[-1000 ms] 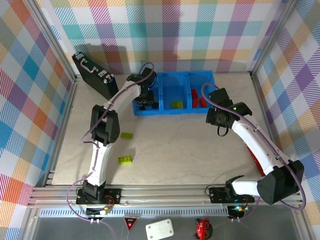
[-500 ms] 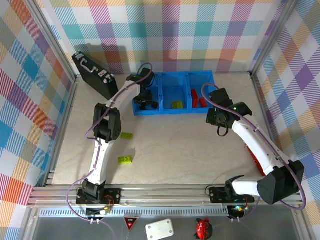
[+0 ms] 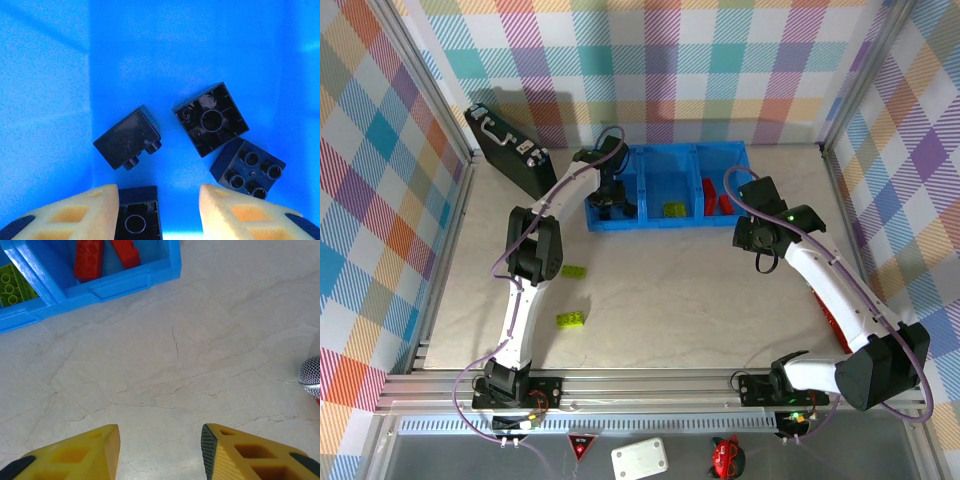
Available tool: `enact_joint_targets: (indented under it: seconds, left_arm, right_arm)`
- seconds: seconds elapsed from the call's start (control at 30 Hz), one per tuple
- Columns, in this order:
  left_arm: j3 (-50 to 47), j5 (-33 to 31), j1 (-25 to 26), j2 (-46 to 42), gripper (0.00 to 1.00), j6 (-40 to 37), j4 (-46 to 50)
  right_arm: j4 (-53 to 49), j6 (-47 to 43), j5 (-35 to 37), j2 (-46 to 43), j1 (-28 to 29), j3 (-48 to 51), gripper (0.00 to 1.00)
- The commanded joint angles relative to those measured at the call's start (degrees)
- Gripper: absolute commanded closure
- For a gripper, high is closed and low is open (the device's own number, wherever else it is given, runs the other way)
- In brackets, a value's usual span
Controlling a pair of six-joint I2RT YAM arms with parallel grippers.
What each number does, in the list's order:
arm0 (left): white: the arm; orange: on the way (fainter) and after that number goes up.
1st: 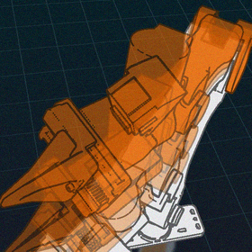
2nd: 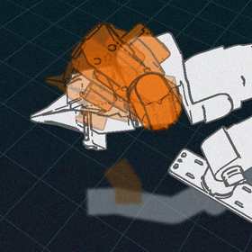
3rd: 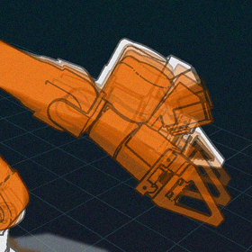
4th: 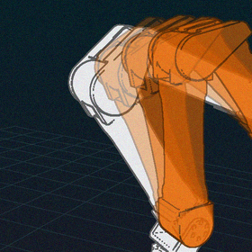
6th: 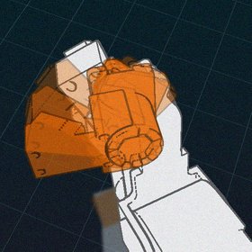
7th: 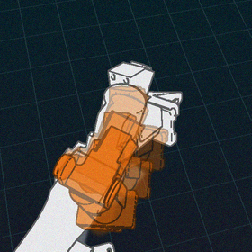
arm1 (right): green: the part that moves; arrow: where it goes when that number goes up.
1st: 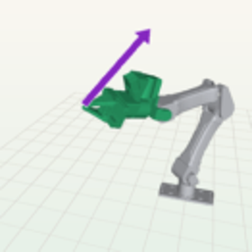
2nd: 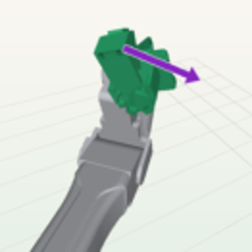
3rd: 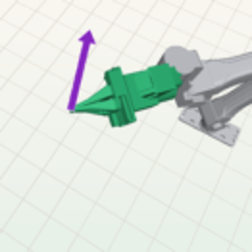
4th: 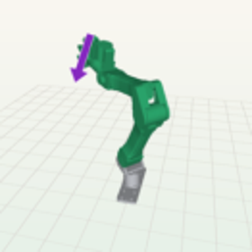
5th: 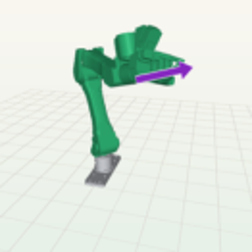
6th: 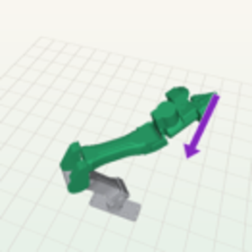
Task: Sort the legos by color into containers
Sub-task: Place the lego at the center of the table.
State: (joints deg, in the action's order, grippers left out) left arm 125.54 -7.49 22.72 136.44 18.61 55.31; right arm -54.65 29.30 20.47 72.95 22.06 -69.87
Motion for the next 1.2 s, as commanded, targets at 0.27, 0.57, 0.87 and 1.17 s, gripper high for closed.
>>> enact_joint_targets:
  seconds: [0.27, 0.57, 0.87, 1.17]
  left_arm:
    - [-5.57, 2.84, -0.04, -9.71, 0.54, 1.09, 0.42]
    - [-13.73, 4.46, 0.47, -17.11, 0.54, 1.59, 0.34]
    - [-26.42, 5.48, 0.48, -27.11, 0.54, 2.66, -1.18]
    - [-38.98, 4.85, 0.46, -37.29, 0.53, 1.12, -0.87]
  right_arm:
    - [1.0, -0.52, -2.84, 1.31, -0.36, -1.34, 0.52]
    - [3.02, -2.35, -9.45, 3.05, -0.36, -1.15, 0.52]
    - [5.44, -1.71, -15.62, 5.13, -0.01, -0.56, 0.52]
    - [6.9, -1.05, -17.19, 9.35, 3.18, -1.68, 0.52]
